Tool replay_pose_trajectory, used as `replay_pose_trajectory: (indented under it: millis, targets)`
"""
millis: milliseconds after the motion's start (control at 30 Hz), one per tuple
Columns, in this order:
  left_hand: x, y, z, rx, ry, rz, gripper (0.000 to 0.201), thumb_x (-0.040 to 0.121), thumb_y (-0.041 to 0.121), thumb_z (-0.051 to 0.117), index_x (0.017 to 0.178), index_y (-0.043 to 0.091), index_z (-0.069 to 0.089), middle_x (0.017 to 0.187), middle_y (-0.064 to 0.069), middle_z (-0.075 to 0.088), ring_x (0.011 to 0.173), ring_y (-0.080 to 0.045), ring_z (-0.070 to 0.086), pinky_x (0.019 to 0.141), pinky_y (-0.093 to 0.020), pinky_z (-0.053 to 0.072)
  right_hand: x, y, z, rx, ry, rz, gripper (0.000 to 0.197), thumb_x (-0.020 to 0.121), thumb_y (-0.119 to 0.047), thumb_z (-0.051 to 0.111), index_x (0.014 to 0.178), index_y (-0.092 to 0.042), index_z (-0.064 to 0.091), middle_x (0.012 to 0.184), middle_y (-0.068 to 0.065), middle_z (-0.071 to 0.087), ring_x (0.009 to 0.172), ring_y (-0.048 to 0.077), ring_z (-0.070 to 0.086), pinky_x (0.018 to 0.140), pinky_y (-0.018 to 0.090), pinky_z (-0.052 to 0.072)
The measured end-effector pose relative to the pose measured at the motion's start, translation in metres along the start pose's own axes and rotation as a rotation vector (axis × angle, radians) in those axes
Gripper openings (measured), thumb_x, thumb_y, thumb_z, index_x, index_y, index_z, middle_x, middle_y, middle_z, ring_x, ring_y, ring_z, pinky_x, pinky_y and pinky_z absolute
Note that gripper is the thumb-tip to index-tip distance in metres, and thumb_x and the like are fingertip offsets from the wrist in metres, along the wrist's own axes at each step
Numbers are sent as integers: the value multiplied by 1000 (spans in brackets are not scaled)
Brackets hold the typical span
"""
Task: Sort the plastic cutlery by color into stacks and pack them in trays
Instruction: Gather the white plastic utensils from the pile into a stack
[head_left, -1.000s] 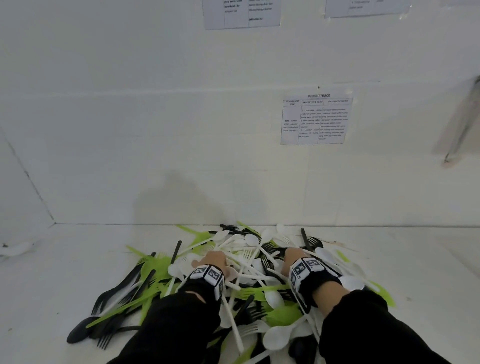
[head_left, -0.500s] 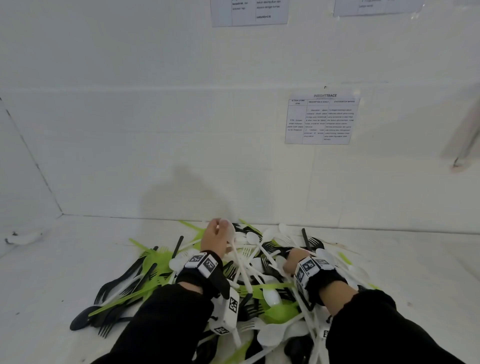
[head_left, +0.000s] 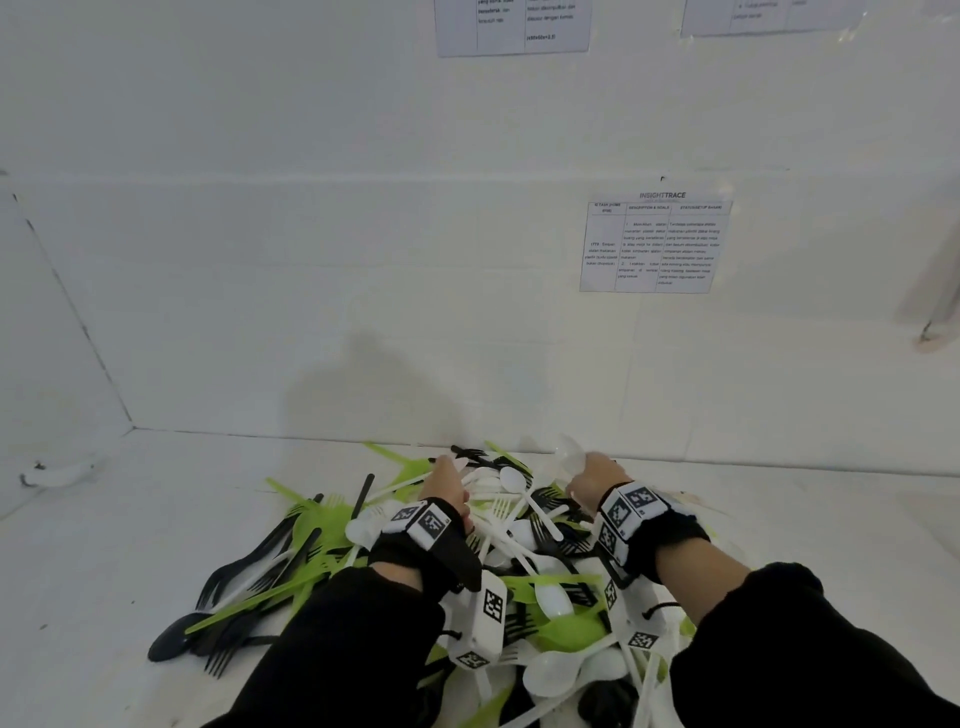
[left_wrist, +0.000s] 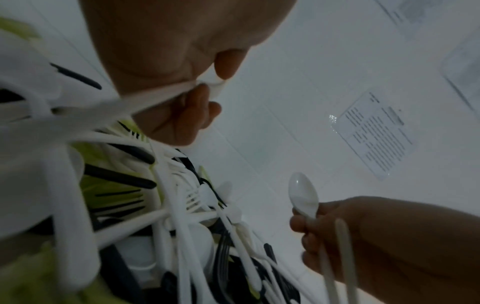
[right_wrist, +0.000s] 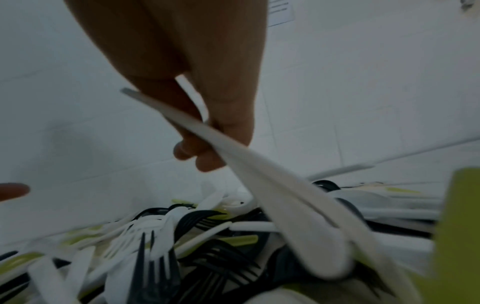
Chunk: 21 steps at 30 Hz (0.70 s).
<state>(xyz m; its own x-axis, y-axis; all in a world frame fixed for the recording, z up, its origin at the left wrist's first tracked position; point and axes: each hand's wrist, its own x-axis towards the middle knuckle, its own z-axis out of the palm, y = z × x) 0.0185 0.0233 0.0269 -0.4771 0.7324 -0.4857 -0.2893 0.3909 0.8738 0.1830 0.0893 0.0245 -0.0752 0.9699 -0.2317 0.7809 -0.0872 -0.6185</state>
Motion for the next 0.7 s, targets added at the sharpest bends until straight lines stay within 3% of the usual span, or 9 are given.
replay_pose_trajectory:
  millis: [67,133,233,300,367,400,533,633,700]
  targets:
    - [1,0,-2,44,-20,-25,18,89,8,32,73,6,40,62,-6,36,50,-16,30,51,-23,32,4,-1,4,143,110,-27,33,88,-12,51,122,-7,49,113,17,64,103,34,61,92,41,50]
    - [1,-2,-2,61,-69,9,12,90,1,38,96,4,48,70,-10,45,53,-18,43,51,-28,42,8,-5,7,261,186,-73,35,93,-15,44,128,-13,44,104,20,66,96,34,62,87,43,52]
    - [3,-4,-1,236,-138,222,27,97,13,42,123,19,44,78,-4,57,49,-14,45,43,-21,39,5,-14,10,109,145,-152,33,97,-23,43,125,-8,48,109,18,63,103,31,58,80,27,42]
    - [3,-3,0,569,-160,379,19,96,24,45,112,16,53,75,0,59,50,-10,42,46,-19,35,3,-19,17,-85,18,-158,28,91,-31,52,103,-7,59,101,10,62,103,26,56,75,23,40]
    - [5,-3,2,887,-189,463,16,90,30,51,86,15,54,75,0,55,54,-10,42,50,-20,32,6,-21,29,-251,-109,-126,30,88,-37,54,77,-9,55,80,4,57,92,24,55,63,19,40]
    - [6,-4,4,1001,-223,484,19,89,30,53,77,15,50,71,0,49,56,-12,41,51,-21,30,9,-21,35,-330,-143,-113,33,87,-39,54,77,-8,56,81,5,58,92,24,56,64,21,43]
    - [10,-9,14,1311,-339,534,24,92,22,52,69,16,47,69,0,43,81,-16,45,57,-21,32,14,-17,43,-505,-136,-165,34,88,-29,51,119,-14,55,121,8,59,112,27,56,99,35,45]
    - [7,-9,16,1279,-343,575,20,93,14,50,83,3,64,81,-10,55,86,-17,47,58,-21,32,18,-11,28,-448,-126,-58,32,94,-21,45,119,-3,55,124,12,59,116,27,55,96,30,42]
    - [8,-15,18,1283,-385,568,21,91,9,53,84,-6,65,87,-23,61,94,-31,57,78,-22,41,21,-4,12,-352,-87,-17,34,96,-19,39,120,0,55,126,14,57,119,27,53,100,31,39]
